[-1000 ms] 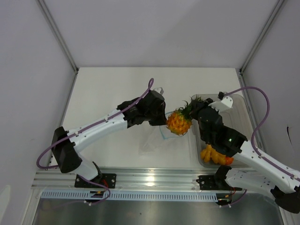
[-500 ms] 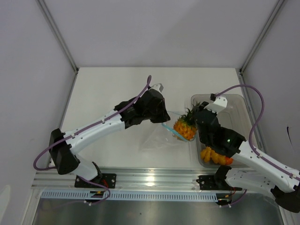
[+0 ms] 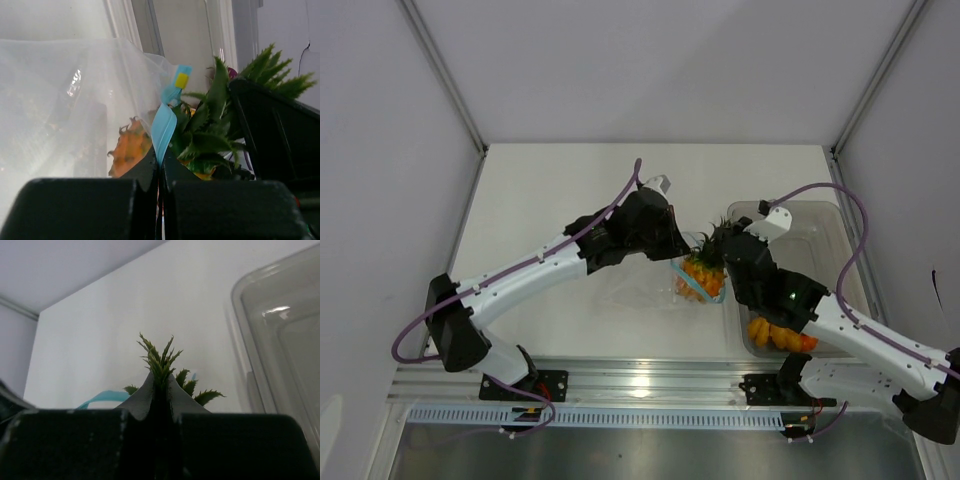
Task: Place the food in the zip-top bag and seal the zipper
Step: Place the fake fruit in the zipper food storage bag.
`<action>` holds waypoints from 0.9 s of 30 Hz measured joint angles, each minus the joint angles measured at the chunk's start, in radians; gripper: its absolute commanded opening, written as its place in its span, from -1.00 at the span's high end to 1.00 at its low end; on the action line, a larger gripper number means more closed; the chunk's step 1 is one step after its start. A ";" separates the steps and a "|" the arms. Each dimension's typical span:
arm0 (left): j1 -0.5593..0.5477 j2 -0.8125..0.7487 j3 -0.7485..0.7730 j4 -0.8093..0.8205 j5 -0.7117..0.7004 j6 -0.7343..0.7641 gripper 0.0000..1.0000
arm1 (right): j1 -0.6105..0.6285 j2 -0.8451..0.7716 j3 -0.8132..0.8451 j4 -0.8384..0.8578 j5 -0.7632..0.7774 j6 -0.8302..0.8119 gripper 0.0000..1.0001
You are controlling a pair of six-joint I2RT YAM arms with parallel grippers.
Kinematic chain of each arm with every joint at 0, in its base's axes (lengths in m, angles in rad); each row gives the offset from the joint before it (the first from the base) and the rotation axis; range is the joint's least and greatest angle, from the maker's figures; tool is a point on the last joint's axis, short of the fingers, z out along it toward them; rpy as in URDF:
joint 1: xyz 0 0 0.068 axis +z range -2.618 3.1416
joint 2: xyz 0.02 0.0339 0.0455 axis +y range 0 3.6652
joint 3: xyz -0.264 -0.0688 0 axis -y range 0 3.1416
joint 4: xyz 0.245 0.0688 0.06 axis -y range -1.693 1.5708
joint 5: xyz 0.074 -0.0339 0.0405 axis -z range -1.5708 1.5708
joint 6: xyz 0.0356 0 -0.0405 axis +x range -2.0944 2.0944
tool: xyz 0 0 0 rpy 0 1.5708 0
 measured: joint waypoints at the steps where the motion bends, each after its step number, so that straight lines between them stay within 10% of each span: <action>1: 0.000 0.001 0.003 0.000 0.002 -0.003 0.99 | 0.010 -0.007 -0.014 0.049 -0.011 -0.028 0.89; 10: 0.006 0.046 0.045 -0.004 0.079 -0.002 0.99 | 0.087 -0.225 -0.241 0.402 -0.147 -0.347 0.89; 27: 0.098 0.090 0.022 0.102 0.420 0.035 0.99 | 0.066 -0.295 -0.212 0.428 -0.407 -0.629 0.53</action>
